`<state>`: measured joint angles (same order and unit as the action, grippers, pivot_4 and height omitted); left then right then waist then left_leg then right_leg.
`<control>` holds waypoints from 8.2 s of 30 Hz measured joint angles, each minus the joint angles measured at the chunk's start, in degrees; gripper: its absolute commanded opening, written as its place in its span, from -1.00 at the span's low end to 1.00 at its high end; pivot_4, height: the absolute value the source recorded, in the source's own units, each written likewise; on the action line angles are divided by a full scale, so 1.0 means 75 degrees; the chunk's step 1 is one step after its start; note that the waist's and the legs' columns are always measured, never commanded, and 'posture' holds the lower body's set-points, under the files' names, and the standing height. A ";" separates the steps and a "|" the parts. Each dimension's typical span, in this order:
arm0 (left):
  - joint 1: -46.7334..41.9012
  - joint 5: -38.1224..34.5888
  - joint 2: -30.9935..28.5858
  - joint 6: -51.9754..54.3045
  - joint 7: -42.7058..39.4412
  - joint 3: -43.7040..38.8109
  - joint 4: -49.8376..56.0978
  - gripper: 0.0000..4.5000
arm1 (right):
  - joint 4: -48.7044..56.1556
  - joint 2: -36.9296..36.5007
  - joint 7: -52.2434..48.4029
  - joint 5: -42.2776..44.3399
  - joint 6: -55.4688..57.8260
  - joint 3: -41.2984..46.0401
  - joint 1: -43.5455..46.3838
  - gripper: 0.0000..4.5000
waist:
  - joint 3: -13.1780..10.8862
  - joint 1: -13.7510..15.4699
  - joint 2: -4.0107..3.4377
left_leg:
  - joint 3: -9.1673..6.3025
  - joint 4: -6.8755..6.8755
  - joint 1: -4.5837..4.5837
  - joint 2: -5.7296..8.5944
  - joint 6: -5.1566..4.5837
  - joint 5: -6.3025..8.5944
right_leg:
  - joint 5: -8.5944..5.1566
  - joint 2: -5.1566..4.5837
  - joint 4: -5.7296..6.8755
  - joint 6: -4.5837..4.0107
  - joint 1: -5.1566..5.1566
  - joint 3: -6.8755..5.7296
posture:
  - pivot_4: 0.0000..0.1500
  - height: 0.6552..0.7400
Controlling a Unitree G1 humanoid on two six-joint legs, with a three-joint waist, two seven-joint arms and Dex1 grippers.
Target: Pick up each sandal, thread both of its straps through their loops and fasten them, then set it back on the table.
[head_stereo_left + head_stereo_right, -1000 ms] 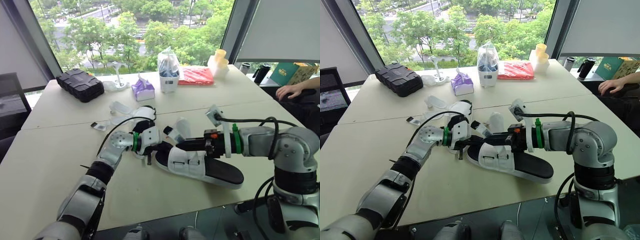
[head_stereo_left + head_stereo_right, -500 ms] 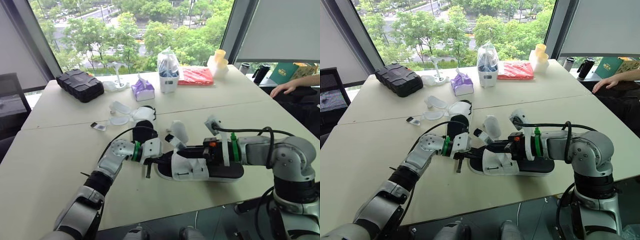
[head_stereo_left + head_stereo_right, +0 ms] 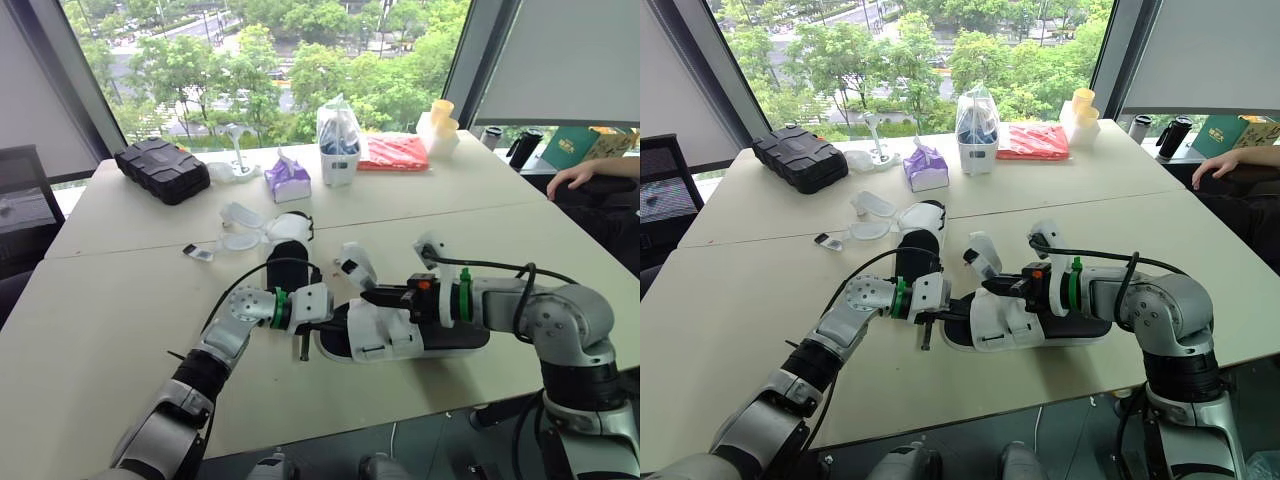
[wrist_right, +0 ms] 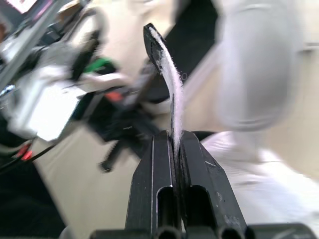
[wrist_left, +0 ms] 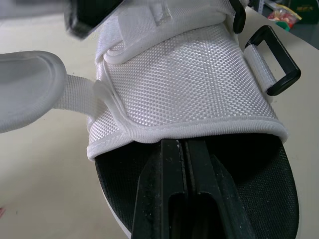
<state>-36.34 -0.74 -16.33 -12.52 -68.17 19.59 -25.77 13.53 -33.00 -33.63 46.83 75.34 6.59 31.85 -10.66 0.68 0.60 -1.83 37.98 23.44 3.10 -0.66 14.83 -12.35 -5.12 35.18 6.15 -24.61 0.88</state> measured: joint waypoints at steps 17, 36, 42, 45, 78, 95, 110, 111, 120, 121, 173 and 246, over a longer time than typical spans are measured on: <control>0.0046 0.0014 -0.0160 -0.0255 0.0010 0.0189 0.0120 -1.00 | -0.0420 0.0073 0.0144 -0.0209 -0.0490 0.0235 -0.0332 -0.98 | 0.0001 0.0003 0.0000 | 0.0000 0.0000 -0.0005 0.0000 0.0000 0.0000 | 0.0000 0.0000 0.0000 0.0000 0.0007 0.0001 | 1.00 1.00; 0.0227 0.0010 -0.0263 -0.0190 0.0008 0.0259 0.0403 -1.00 | -0.1305 0.0385 0.0746 -0.0506 -0.0956 0.0376 -0.0398 0.71 | 0.0010 -0.0004 -0.0003 | 0.0000 0.0000 -0.0016 -0.0001 -0.0001 0.0000 | 0.0000 0.0006 0.0000 0.0000 0.0018 0.0001 | 1.00 1.00; 0.0245 0.0011 -0.0277 -0.0184 0.0008 0.0265 0.0451 -1.00 | -0.1775 0.0353 0.0695 -0.0829 -0.1133 0.0231 0.0146 0.71 | 0.0010 -0.0009 -0.0003 | 0.0000 0.0000 -0.0016 -0.0001 -0.0001 0.0000 | 0.0000 0.0008 0.0000 0.0000 0.0017 0.0001 | 1.00 1.00; 0.0247 0.0011 -0.0269 -0.0178 0.0009 0.0270 0.0457 -1.00 | -0.2156 0.0221 0.0504 -0.1189 -0.1330 -0.0138 0.0390 0.71 | 0.0010 -0.0005 -0.0003 | 0.0000 0.0000 -0.0015 0.0000 -0.0001 0.0000 | 0.0000 0.0012 0.0000 0.0000 0.0017 -0.0001 | 1.00 1.00; 0.0228 0.0022 -0.0272 -0.0282 0.0088 0.0317 0.0401 -1.00 | -0.4055 -0.0587 -0.2235 -0.3026 -0.1281 -0.1573 0.3060 0.71 | 0.0009 0.0000 -0.0011 | -0.0001 -0.0002 -0.0012 0.0003 0.0000 0.0000 | -0.0001 -0.0006 -0.0003 -0.0002 0.0012 0.0000 | 1.00 1.00; 0.0350 0.0025 -0.0437 -0.0183 0.0253 0.0320 0.0696 -1.00 | -0.6419 0.1263 -0.3620 -0.3039 -0.2140 -0.2302 0.4047 0.71 | 0.0012 -0.0060 -0.0016 | -0.0001 -0.0002 -0.0010 0.0003 0.0003 0.0001 | 0.0001 -0.0001 0.0006 -0.0001 0.0000 0.0001 | 1.00 1.00; 0.0377 0.0025 -0.0491 -0.0162 0.0311 0.0336 0.0769 -1.00 | -0.7611 0.1571 -0.4177 -0.3076 -0.2546 -0.1756 0.4802 0.15 | 0.0013 -0.0095 -0.0020 | -0.0001 -0.0004 -0.0009 0.0005 0.0004 0.0002 | 0.0002 -0.0002 0.0008 -0.0001 -0.0003 0.0001 | 1.00 1.00; 0.0377 0.0025 -0.0492 -0.0162 0.0311 0.0335 0.0769 -1.00 | -0.7611 0.1567 -0.4191 -0.3076 -0.2546 -0.1728 0.4808 -0.09 | 0.0014 -0.0096 -0.0020 | -0.0001 -0.0004 -0.0009 0.0005 0.0005 0.0002 | 0.0001 -0.0002 0.0008 -0.0001 -0.0003 0.0001 | 1.00 1.00; 0.0375 0.0025 -0.0429 -0.0180 0.0310 0.0355 0.0731 -1.00 | -0.5489 0.1070 -0.4270 -0.2579 -0.1727 -0.1407 0.4152 -0.98 | 0.0013 -0.0041 -0.0022 | -0.0002 -0.0006 -0.0005 0.0006 0.0005 0.0002 | 0.0001 -0.0006 0.0005 -0.0001 -0.0006 0.0000 | 1.00 1.00; 0.0369 0.0025 -0.0420 -0.0179 0.0311 0.0356 0.0728 -1.00 | -0.4916 0.0962 -0.4238 -0.2484 -0.1655 -0.1375 0.3841 -0.98 | 0.0013 -0.0034 -0.0022 | -0.0002 -0.0006 -0.0004 0.0006 0.0005 0.0002 | 0.0001 -0.0007 0.0005 -0.0001 -0.0006 0.0000 | 1.00 1.00; 0.0146 0.0022 -0.0194 -0.0410 0.0236 0.0446 0.0242 -1.00 | 0.2101 -0.4180 -0.5586 -0.2169 -0.4939 -0.1049 -0.3415 0.99 | 0.0015 0.0041 -0.0012 | 0.0000 0.0013 -0.0015 -0.0002 -0.0004 0.0003 | -0.0004 0.0000 -0.0013 -0.0002 0.0028 -0.0003 | 1.00 1.00; 0.0344 0.0033 -0.0099 -0.0338 0.0579 0.0552 0.0463 -1.00 | -0.0668 -0.1686 -0.3035 -0.1937 -0.2197 -0.2590 0.0570 -0.99 | 0.0030 0.0209 -0.0012 | 0.0003 0.0020 -0.0010 -0.0001 -0.0008 0.0004 | -0.0004 0.0000 -0.0017 -0.0005 0.0025 -0.0002 | 1.00 1.00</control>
<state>-33.77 -0.49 -17.07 -15.06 -63.83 23.74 -22.29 8.52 -45.64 -56.39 32.30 58.87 -12.83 36.12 -10.44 2.25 0.51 -1.81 38.13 23.37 3.09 -0.72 14.86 -12.38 -5.12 35.06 6.11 -24.42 0.87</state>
